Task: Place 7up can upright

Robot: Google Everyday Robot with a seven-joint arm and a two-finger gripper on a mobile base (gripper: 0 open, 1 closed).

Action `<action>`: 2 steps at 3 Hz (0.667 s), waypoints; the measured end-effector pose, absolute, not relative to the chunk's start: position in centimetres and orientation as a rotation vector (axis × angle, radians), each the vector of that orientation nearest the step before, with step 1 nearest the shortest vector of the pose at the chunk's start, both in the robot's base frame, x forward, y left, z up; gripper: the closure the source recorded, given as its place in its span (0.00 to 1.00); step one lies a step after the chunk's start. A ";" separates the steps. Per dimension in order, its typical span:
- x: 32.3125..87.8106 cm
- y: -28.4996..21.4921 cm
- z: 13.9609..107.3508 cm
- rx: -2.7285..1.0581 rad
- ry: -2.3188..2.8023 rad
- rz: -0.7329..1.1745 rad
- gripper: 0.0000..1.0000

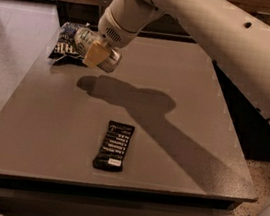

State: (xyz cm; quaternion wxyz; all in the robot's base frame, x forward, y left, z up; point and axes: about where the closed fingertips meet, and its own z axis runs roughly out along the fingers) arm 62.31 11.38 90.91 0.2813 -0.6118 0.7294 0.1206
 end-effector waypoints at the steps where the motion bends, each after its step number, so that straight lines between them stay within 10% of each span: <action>1: 61.3 12.4 90.8 -1.608 1.801 0.363 1.00; 2: 60.0 13.4 90.9 -1.553 1.671 0.383 1.00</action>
Offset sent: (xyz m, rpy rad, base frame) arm -0.0340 0.0299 0.0134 0.3700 -0.3296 0.0847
